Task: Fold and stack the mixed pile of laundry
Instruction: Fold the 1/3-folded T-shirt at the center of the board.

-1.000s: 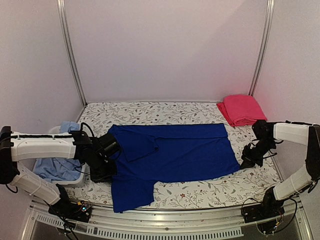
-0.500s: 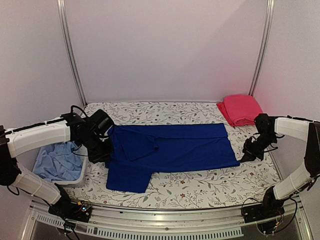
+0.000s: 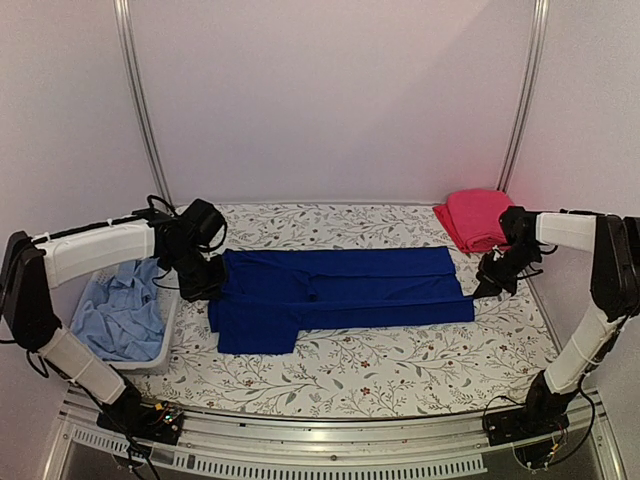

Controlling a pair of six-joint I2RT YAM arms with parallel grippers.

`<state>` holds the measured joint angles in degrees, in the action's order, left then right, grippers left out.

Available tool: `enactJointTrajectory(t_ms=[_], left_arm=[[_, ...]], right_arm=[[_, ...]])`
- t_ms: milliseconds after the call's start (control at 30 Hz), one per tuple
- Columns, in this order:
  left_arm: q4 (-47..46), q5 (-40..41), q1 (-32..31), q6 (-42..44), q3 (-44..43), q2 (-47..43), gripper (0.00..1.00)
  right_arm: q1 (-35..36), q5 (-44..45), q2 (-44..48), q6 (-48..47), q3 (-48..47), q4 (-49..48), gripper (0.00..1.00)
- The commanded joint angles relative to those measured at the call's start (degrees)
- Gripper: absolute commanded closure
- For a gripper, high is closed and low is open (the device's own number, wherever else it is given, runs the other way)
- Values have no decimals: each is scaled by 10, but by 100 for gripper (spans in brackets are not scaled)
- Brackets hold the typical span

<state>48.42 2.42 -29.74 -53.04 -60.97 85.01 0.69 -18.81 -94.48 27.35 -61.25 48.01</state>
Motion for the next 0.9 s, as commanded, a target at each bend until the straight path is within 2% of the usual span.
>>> enactJointTrajectory(t_ms=[0,400,867], left_arm=[[-31,9,17,35,-26,32,100],[-67,7,38,47,-30,76,100],[-94,11,51,74,-47,139,100]], right_arm=[[-3,1,-46,-15,-40,-6,100],[-3,-12,-116,-28,-112,-1,100],[-3,-12,-175,-36,-143,-13,100]])
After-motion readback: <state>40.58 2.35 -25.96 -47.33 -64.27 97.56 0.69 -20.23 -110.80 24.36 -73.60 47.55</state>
